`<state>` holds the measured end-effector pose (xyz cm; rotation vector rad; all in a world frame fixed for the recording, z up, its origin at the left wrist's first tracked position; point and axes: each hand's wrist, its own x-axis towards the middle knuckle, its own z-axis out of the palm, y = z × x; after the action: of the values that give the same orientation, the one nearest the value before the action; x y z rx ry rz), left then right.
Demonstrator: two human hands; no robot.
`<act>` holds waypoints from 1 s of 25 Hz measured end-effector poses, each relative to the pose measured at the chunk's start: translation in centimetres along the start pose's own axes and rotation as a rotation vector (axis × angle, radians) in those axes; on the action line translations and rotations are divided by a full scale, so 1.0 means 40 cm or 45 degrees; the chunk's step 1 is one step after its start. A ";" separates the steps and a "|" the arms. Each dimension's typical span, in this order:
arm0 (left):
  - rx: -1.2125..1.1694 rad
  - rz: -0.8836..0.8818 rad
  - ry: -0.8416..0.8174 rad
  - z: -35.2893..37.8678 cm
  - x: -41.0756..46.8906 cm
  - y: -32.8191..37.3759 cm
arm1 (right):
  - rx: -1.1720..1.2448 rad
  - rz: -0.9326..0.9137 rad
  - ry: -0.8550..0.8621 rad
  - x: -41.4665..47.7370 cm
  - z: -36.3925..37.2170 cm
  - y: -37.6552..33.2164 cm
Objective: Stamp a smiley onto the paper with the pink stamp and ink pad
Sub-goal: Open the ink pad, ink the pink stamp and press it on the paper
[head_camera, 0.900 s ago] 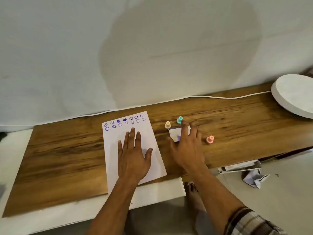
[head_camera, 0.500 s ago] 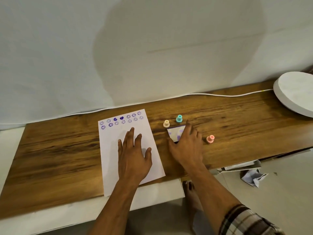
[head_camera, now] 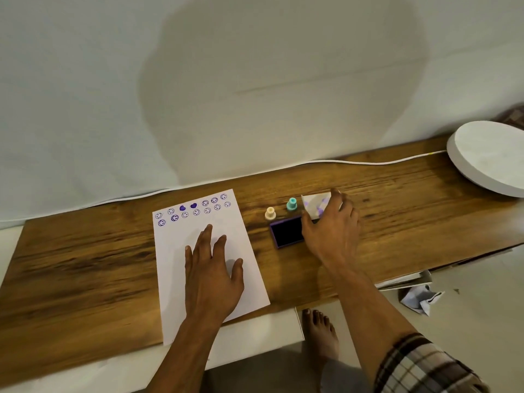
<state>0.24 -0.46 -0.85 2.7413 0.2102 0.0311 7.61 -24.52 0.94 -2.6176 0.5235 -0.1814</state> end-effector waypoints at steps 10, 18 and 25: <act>-0.044 -0.012 0.008 0.002 0.004 0.014 | 0.176 0.062 -0.136 0.003 -0.075 0.062; -0.145 -0.047 0.013 -0.034 -0.006 0.037 | 0.053 0.073 -0.294 -0.082 -0.141 0.084; -0.812 -0.108 -0.406 -0.059 -0.020 0.111 | 1.325 0.490 -0.577 -0.164 -0.083 -0.045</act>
<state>-0.03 -3.72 3.04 2.0645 0.1859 -0.3072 1.46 -21.84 4.48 -1.4487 0.5502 0.2156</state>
